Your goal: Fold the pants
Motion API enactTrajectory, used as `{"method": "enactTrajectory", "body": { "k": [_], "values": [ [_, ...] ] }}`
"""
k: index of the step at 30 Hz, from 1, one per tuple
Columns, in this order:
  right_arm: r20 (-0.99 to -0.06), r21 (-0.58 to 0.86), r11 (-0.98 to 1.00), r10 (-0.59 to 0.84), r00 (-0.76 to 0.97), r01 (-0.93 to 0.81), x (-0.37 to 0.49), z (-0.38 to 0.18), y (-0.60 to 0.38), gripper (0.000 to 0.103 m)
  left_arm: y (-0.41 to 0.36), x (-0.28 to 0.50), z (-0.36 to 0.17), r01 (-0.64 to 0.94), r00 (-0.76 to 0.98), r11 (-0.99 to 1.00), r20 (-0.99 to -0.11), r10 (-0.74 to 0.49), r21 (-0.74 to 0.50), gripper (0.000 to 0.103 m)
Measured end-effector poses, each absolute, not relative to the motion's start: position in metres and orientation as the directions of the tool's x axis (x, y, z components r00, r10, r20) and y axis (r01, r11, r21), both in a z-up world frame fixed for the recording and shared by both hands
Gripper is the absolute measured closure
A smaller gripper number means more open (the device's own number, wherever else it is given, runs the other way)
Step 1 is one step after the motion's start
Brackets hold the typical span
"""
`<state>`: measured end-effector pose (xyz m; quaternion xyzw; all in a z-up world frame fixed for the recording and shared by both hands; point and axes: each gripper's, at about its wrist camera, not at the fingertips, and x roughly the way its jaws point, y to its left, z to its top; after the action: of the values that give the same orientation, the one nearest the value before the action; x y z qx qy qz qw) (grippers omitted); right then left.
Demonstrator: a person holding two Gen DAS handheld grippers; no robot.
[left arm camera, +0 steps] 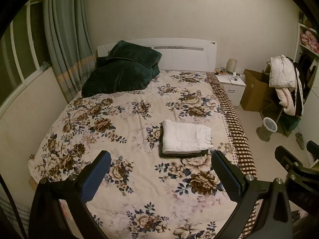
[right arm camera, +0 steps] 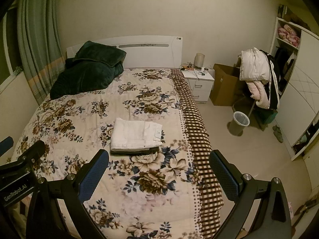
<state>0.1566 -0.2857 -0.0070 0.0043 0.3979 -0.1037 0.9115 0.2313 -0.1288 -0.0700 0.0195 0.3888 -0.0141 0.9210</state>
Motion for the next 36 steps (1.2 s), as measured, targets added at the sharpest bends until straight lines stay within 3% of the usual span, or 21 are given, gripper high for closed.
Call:
{"method": "enactTrajectory", "body": {
  "k": [36],
  "values": [
    [-0.721,-0.078,0.979,-0.185,0.668,0.187,0.151,0.004,-0.288,0.001,-0.127,0.225,-0.063,0.033,0.702,0.999,-0.712,-0.004,0.027,0.0]
  ]
}}
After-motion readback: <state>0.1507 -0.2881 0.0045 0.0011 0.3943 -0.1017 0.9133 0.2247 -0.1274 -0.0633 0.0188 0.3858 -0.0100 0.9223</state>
